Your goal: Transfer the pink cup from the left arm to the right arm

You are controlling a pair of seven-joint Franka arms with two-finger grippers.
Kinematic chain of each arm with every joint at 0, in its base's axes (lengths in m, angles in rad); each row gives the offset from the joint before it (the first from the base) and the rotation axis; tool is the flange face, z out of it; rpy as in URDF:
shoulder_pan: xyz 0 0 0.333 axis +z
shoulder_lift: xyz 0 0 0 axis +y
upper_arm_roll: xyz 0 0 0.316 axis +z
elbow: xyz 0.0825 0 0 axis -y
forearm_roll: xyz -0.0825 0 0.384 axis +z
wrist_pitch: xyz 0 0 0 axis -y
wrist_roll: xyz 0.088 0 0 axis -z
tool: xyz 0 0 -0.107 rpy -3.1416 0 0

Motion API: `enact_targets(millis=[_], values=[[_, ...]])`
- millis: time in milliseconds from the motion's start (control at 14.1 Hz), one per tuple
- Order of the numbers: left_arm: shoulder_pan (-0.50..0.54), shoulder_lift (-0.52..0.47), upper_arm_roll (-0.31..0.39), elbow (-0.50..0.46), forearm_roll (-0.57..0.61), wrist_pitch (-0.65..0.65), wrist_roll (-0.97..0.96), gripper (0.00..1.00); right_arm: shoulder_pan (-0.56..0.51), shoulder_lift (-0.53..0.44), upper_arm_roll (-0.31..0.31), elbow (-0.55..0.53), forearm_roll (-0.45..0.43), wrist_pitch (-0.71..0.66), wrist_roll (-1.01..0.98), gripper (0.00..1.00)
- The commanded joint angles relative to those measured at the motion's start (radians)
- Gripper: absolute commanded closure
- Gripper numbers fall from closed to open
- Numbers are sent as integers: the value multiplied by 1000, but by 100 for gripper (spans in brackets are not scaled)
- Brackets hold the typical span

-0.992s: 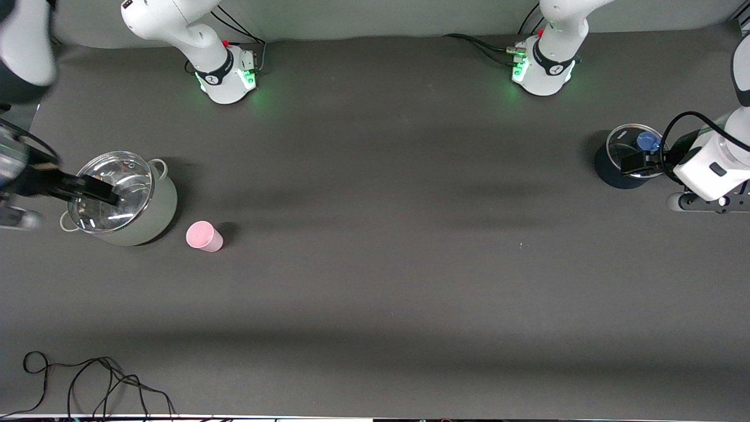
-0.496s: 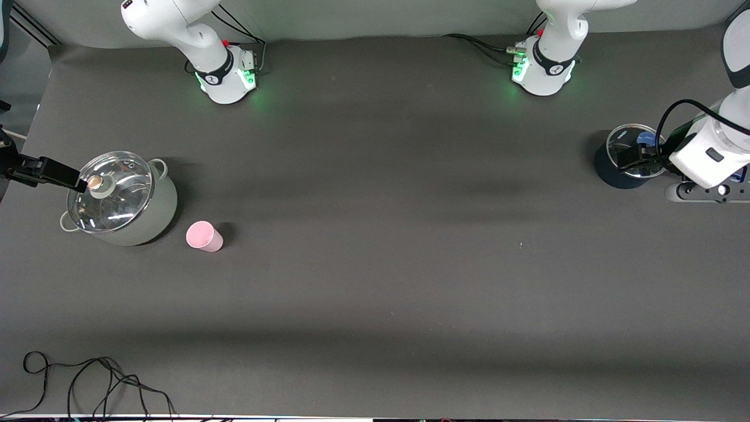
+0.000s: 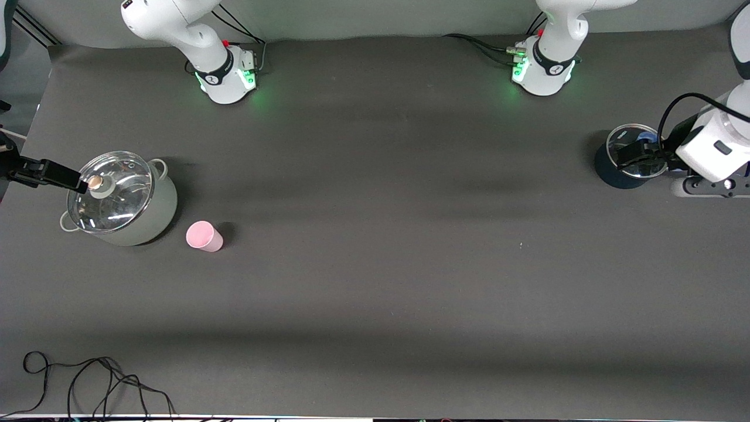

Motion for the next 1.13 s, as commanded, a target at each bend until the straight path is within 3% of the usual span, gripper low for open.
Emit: enact_targets(millis=[0,142,354,496,638,780,1063], values=[[-36,-14,38,5,-12,0,7,0,-2,-2,1,-2,-17,-4,-25,0],[-27,-9,35,8,-12,-3,7,0,-77,-8,55,-5,-16,-3,-25,0],[-27,1,35,5,-1,0,7,0,-367,-42,353,-20,-19,-6,-25,0],[-30,6,33,5,6,6,7,0,-503,-65,501,-37,-29,-3,-23,0],[-30,7,33,5,19,9,9,0,-646,-147,662,-135,-68,46,-25,0],[-30,9,33,8,22,18,7,0,-687,-207,709,-236,-68,115,-25,0],[-22,20,33,13,22,12,7,0,-674,-212,707,-260,-69,192,-62,0]])
